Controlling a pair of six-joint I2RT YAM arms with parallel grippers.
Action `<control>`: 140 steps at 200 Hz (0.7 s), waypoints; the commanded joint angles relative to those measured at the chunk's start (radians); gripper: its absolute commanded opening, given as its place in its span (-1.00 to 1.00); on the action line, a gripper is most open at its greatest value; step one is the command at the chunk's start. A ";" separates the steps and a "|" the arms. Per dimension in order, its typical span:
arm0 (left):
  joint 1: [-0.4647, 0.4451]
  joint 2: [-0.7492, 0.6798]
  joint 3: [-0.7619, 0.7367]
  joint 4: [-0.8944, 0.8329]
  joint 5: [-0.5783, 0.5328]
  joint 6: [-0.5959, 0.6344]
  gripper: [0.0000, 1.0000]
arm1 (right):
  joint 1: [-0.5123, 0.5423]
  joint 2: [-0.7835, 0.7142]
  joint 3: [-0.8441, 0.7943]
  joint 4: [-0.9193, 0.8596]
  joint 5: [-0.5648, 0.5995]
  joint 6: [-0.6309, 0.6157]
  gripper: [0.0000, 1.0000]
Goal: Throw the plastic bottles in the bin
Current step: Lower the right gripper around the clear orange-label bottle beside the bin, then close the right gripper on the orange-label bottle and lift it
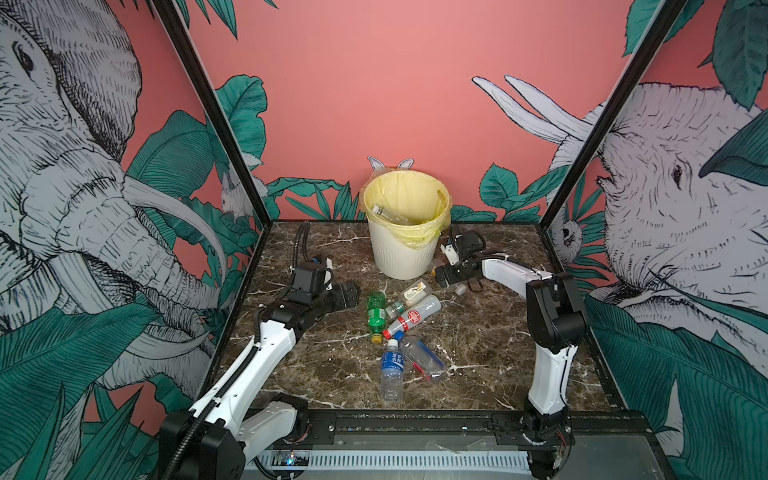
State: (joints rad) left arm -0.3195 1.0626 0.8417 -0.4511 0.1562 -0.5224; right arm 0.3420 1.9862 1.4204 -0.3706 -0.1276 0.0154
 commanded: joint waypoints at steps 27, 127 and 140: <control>0.007 -0.020 -0.017 -0.014 -0.021 0.010 0.99 | -0.005 0.036 0.017 0.052 0.038 0.056 0.96; 0.008 -0.040 -0.041 -0.006 -0.044 -0.011 0.99 | -0.006 0.036 -0.015 0.105 0.025 0.134 0.61; 0.008 -0.040 -0.046 -0.002 -0.043 -0.011 0.99 | -0.006 0.027 -0.033 0.117 0.025 0.136 0.52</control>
State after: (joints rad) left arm -0.3176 1.0431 0.8158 -0.4507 0.1291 -0.5243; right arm 0.3393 2.0480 1.4170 -0.2916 -0.1013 0.1352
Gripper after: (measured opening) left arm 0.994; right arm 0.788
